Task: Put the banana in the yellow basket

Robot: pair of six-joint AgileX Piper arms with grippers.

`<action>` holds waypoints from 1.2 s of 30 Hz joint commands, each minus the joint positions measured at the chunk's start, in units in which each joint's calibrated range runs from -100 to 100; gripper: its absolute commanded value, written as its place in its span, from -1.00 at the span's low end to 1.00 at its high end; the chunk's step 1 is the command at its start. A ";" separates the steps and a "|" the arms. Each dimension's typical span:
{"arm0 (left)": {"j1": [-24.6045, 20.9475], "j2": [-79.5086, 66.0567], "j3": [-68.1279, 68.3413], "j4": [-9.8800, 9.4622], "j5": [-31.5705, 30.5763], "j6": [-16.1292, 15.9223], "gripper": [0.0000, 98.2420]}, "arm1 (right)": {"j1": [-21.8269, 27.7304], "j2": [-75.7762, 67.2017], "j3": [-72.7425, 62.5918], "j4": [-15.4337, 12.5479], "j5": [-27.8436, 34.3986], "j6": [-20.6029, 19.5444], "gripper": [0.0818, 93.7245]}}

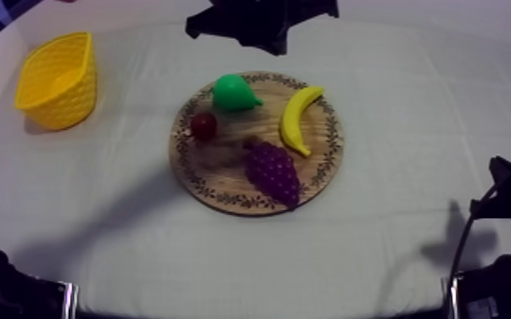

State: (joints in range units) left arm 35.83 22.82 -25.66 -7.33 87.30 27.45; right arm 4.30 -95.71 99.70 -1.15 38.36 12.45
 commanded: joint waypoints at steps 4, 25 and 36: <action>-0.33 4.12 -2.08 0.40 -0.09 -0.70 -0.90 | -0.01 -0.04 -0.03 0.01 0.03 -0.02 -0.99; -1.97 15.56 -10.13 3.64 -0.26 -6.75 0.92 | -0.01 -0.04 -0.03 0.01 0.03 -0.02 -0.99; -2.96 24.21 -13.67 4.81 -0.09 -8.46 0.95 | -0.01 -0.04 -0.03 0.01 0.03 -0.02 -0.99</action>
State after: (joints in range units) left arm 32.88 45.98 -38.66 -2.65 87.12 19.07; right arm 4.30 -95.71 99.70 -1.15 38.36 12.45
